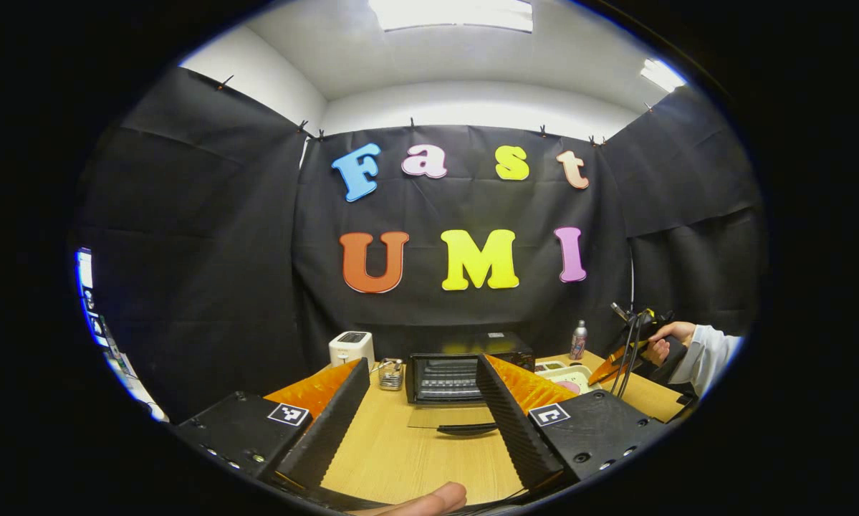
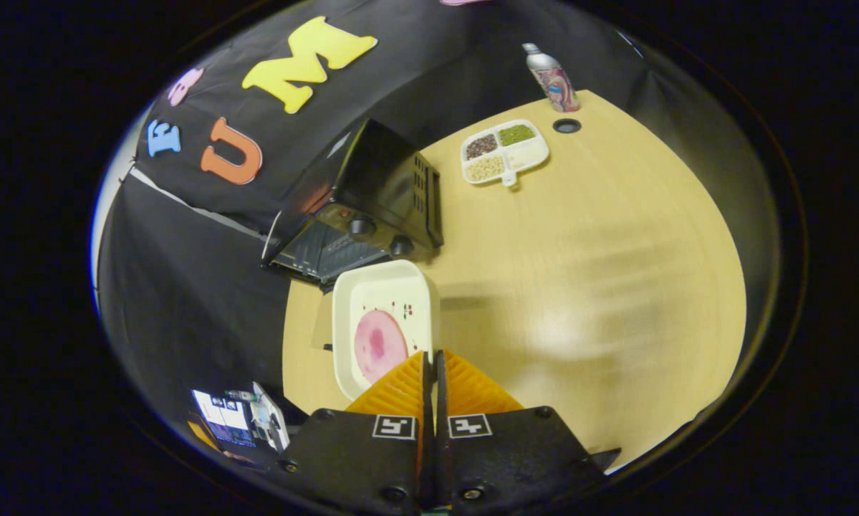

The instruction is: Open the electric oven with the left hand, put the food in, and close the electric oven.

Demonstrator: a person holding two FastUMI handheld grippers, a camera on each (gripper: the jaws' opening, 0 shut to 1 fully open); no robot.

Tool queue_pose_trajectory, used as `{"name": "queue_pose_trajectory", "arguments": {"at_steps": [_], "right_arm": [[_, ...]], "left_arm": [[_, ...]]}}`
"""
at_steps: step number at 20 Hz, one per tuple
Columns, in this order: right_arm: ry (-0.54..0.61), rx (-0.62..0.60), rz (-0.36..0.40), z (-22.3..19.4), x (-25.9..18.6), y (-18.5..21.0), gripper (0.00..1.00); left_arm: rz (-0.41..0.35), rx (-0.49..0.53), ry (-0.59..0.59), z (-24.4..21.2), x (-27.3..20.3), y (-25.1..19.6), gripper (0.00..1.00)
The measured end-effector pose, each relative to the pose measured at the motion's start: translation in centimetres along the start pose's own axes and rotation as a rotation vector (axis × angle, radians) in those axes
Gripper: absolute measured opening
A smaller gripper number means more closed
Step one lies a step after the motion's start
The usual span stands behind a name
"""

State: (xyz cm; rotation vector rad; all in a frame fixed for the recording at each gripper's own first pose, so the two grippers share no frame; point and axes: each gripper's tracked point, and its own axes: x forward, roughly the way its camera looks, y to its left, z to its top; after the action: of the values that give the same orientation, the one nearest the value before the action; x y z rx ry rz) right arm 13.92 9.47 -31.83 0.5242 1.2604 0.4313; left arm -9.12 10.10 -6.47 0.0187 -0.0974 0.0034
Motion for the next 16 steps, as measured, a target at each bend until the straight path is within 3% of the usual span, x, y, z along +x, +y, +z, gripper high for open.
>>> {"name": "queue_pose_trajectory", "arguments": {"at_steps": [5,10,16], "right_arm": [[0.031,0.000,0.022,-1.4,4.9,5.5,0.02],[0.033,0.048,-0.019,-2.5,11.1,9.4,0.02],[-0.057,0.253,0.002,-1.5,17.0,14.3,0.05]], "left_arm": [[0.040,0.038,0.007,-1.0,-0.6,3.0,0.95],[0.075,0.044,0.014,-1.9,-0.9,6.0,0.96],[0.136,0.064,0.015,-2.0,-0.8,8.8,0.97]]}}
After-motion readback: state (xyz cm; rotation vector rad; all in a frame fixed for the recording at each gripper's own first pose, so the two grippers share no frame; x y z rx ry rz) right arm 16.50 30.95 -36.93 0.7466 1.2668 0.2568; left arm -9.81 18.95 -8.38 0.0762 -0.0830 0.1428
